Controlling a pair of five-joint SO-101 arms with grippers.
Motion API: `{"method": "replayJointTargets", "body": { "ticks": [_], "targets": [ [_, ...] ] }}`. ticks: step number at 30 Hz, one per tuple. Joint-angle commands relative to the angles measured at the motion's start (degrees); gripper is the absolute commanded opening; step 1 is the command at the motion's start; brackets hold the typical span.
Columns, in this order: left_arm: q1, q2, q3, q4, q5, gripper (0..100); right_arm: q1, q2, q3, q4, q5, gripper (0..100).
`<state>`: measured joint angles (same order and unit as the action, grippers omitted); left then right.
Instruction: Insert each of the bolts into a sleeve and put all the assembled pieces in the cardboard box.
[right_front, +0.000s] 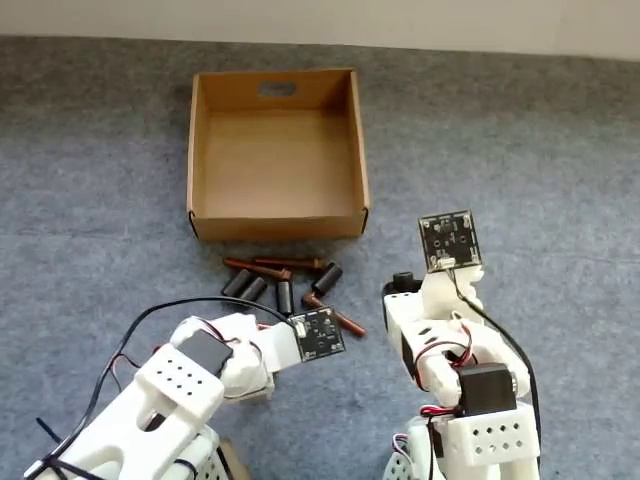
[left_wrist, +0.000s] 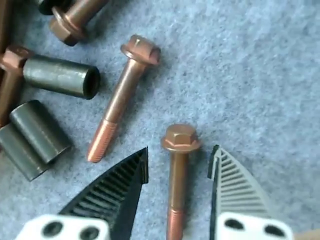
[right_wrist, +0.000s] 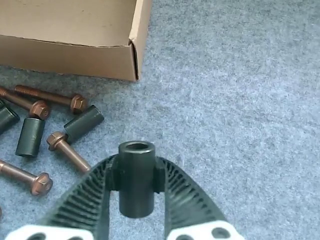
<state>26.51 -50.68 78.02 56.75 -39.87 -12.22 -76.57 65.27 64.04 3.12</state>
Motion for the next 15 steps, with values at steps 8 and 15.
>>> {"method": "replayJointTargets", "body": {
  "ticks": [8, 15],
  "targets": [
    [1.19, -0.40, 0.04, 0.44, 0.18, 1, 0.48, -0.57, -0.57, -0.66, -0.62, 0.6],
    [-6.73, -0.75, -8.04, 2.46, 7.03, 1, 0.48, -0.66, -0.57, -0.66, -0.62, 0.6]
  ]
}}
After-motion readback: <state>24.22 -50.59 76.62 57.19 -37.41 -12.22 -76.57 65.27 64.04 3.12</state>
